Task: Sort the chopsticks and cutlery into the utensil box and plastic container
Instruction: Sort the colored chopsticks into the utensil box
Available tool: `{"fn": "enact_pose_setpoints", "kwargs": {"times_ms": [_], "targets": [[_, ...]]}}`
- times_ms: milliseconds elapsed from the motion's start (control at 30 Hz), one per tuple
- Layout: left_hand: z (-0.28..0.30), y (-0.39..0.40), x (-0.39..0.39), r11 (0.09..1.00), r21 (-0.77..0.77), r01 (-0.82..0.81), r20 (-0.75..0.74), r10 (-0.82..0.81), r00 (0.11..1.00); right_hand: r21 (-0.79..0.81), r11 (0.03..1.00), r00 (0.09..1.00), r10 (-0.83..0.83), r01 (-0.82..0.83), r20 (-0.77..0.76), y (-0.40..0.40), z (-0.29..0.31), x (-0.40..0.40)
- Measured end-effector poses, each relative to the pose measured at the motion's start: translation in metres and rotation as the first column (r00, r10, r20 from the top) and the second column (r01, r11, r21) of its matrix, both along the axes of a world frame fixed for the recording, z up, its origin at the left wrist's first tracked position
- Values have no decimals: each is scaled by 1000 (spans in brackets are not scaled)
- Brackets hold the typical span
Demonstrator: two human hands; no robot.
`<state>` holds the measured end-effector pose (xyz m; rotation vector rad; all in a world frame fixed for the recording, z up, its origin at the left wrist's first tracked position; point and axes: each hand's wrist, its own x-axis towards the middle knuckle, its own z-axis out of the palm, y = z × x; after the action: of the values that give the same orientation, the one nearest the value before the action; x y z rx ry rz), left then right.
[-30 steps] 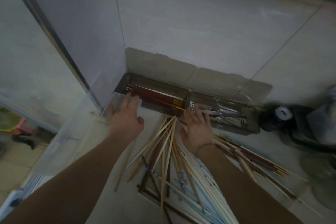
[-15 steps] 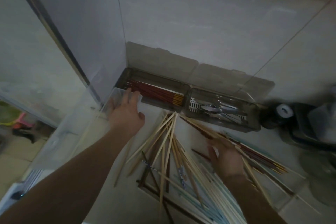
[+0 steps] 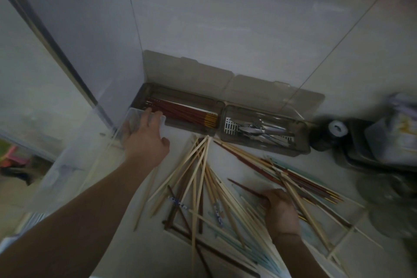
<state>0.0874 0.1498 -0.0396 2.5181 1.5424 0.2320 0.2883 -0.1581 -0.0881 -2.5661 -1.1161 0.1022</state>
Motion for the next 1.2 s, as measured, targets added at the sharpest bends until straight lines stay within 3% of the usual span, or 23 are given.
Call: {"fn": "enact_pose_setpoints", "kwargs": {"times_ms": [100,233,300,533,700,800,900,1033,1100,1200], "targets": [[0,0,0,1000,2,-5,0,5,1000,-45,998,998,-50,48,-41,5,1,5],[0,1,0,1000,-4,-4,0,4,1000,-213,975,996,-53,67,73,10,8,-1],[0,1,0,1000,-6,-6,-4,6,1000,-215,972,994,-85,99,73,20,21,-4],[0,1,-1,1000,-16,-8,22,8,1000,169,985,972,1,39,-233,87,76,-28],[3,0,-1,1000,-19,-4,20,5,1000,187,977,931,160,-102,-328,162,99,-33],[4,-1,-2,1000,-16,3,42,-2,999,153,932,905,356,-328,-231,208,97,-20],[3,-1,-3,1000,2,11,22,-11,1000,-5,881,868,465,-473,-171,252,93,-8],[-1,1,-1,999,32,21,19,-22,1000,-167,826,840,512,-539,-178,294,78,-7],[-2,1,0,999,35,20,19,-21,1000,-114,812,811,540,-572,-224,295,73,-7],[-2,0,-1,1000,30,9,21,-9,1000,202,861,840,503,-466,-206,265,76,-7]]}}
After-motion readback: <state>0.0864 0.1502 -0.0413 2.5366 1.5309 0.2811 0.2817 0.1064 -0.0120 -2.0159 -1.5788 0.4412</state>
